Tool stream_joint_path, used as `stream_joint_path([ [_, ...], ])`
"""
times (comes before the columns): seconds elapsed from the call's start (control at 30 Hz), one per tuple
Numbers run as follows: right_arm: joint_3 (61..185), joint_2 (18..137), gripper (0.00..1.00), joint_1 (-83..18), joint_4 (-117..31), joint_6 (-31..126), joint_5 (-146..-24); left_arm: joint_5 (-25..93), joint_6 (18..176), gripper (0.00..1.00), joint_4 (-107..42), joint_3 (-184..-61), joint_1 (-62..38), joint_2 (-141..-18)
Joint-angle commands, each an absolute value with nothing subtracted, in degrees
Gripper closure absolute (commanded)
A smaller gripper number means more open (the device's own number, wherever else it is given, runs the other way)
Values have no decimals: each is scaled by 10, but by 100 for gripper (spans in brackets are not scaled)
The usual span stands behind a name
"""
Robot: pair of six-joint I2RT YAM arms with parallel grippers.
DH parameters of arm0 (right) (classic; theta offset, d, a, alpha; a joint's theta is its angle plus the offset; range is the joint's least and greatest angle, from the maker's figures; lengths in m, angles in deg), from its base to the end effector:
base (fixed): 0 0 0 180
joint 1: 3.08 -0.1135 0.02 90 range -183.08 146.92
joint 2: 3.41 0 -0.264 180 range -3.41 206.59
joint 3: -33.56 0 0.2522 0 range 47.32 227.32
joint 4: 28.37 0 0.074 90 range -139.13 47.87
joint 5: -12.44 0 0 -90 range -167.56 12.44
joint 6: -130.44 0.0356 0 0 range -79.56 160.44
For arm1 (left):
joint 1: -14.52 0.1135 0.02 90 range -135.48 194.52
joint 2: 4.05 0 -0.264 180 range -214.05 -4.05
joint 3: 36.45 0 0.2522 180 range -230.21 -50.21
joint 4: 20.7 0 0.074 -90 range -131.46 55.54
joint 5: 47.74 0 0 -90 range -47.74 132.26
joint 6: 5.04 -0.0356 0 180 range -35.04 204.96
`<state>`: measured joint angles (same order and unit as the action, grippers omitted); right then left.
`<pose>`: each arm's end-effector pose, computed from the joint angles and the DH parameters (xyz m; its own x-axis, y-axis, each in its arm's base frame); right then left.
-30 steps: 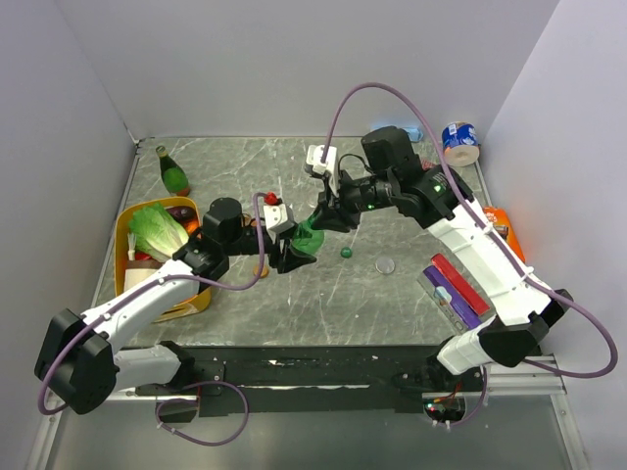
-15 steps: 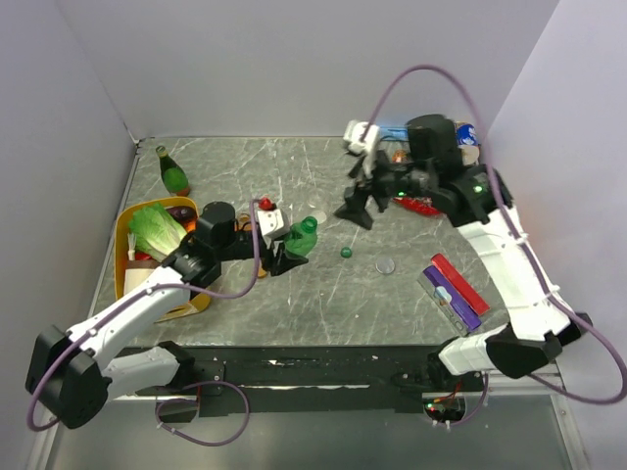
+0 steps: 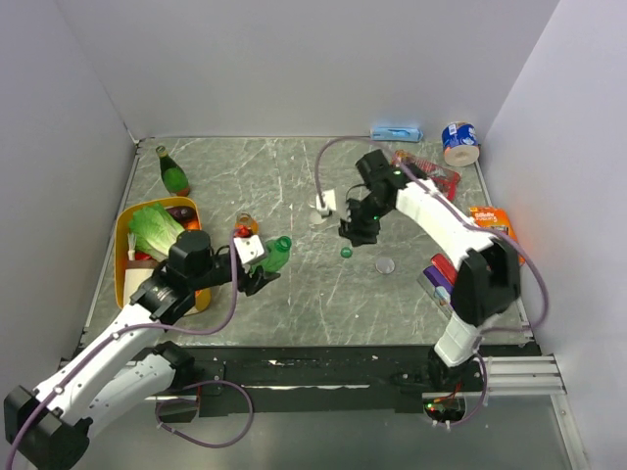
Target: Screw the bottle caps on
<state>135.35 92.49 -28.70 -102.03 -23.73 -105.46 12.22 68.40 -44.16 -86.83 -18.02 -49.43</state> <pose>0.2975 0.1611 0.3044 0.1240 -0.8228 -0.5547 -0.9873 -0.0464 -0.1518 0.1466 -0.1147 0.2902 -0.0091 0.2985 -0.9544 0.9061 0.4061 0.1184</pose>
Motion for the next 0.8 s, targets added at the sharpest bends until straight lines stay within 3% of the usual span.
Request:
stream_joint_path([
  [0.0,1347,966,41,-284,-1010,-397,-1025,154,696,99,-469,-875,-162,-472],
  [0.43,1316,1084,43,-286,-935,-574,-1001,138,741,99,-447,-896,-63,-515],
  [0.77,1304,1097,43,-300,-935,-582,-1012,135,750,99,-438,-900,-39,-530],
])
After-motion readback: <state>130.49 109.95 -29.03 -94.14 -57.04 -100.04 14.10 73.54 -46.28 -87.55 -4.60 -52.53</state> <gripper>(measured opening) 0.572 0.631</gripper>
